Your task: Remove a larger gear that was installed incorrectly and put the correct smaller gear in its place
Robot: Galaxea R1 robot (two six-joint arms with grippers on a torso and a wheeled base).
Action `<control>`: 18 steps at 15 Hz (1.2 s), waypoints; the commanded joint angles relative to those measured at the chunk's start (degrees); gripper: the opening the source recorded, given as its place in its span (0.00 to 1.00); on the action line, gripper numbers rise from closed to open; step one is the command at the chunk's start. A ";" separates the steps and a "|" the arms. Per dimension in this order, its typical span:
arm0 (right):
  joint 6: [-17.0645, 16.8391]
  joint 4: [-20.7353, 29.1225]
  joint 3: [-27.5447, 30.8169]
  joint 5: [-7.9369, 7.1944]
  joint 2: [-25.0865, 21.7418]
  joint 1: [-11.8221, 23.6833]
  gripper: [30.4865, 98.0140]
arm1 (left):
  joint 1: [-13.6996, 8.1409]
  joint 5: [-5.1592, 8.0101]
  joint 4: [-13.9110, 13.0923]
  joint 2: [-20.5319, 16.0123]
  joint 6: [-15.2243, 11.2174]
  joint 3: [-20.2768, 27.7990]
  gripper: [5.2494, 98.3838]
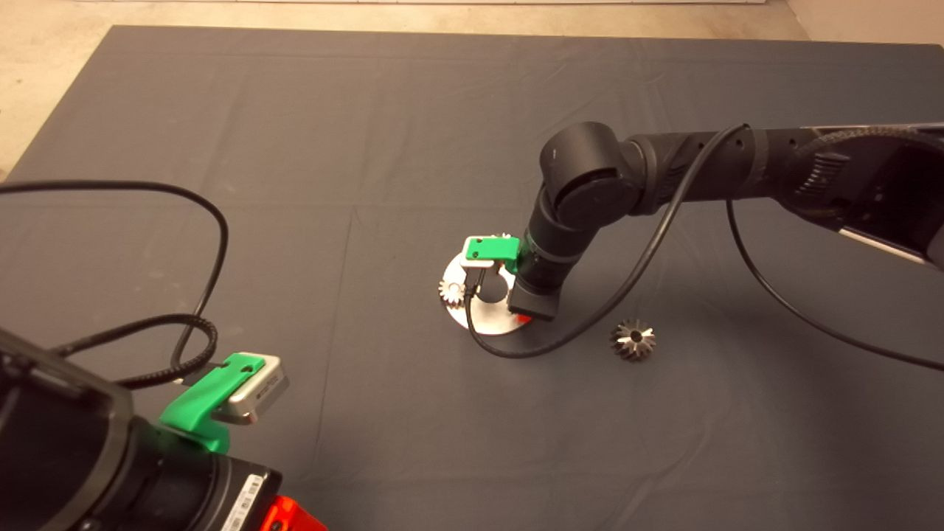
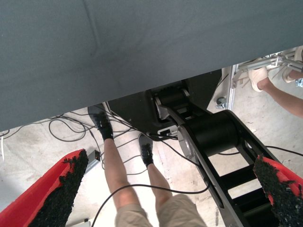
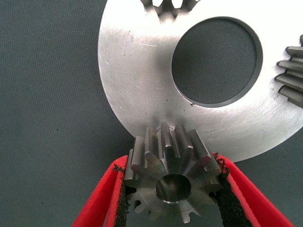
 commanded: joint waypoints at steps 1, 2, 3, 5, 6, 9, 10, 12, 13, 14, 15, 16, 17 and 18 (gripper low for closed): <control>1.07 -2.88 -0.68 -7.39 1.74 1.15 0.17 | -0.43 -0.04 -0.83 -0.16 0.04 0.88 0.92; 1.53 -2.79 -0.51 -7.39 1.75 1.24 0.17 | -0.43 -0.04 -0.83 -0.16 0.04 0.88 0.92; 1.69 -2.62 -0.33 -7.39 1.83 1.26 0.17 | -0.43 -0.04 -0.83 -0.16 0.05 0.88 0.92; 1.77 -2.62 0.72 -7.39 1.66 1.33 0.17 | -0.43 -0.04 -0.83 -0.16 0.13 0.88 0.92; 1.77 -2.55 0.79 -7.39 1.46 1.33 0.17 | -0.43 -0.04 -0.83 -0.16 0.13 0.88 0.92; 1.77 -2.53 0.82 -7.39 0.95 1.41 0.17 | -0.43 -0.04 -0.83 -0.16 0.13 0.88 0.92; 1.77 -2.53 0.82 -7.39 0.78 1.41 0.17 | -0.43 -0.04 -0.83 -0.16 0.13 0.88 0.92; 1.77 -2.53 0.84 -7.39 0.25 1.70 0.17 | -0.43 -0.04 -0.83 -0.16 0.22 0.88 0.92; 1.77 -2.53 0.90 -7.39 0.08 2.45 0.17 | -0.43 -0.04 -0.83 -0.16 0.22 0.88 0.92; 1.77 -2.53 1.65 -7.39 -0.15 2.73 0.17 | -0.43 -0.04 -0.83 -0.25 0.22 0.88 0.92; 1.86 -2.44 2.82 -7.39 -0.54 2.73 0.17 | -0.43 -0.04 -0.83 -0.16 0.22 0.88 0.92; 2.60 -2.44 3.45 -7.39 -0.63 2.73 0.17 | -0.43 -0.04 -0.83 -0.25 0.22 0.88 0.92; 3.27 -2.44 3.71 -7.39 -0.98 2.73 0.17 | -0.43 -0.04 -0.83 -0.25 0.22 0.88 0.92; 3.35 -2.44 4.10 -7.39 -1.15 2.73 0.17 | -0.43 -0.04 -0.83 -0.20 0.22 0.88 0.92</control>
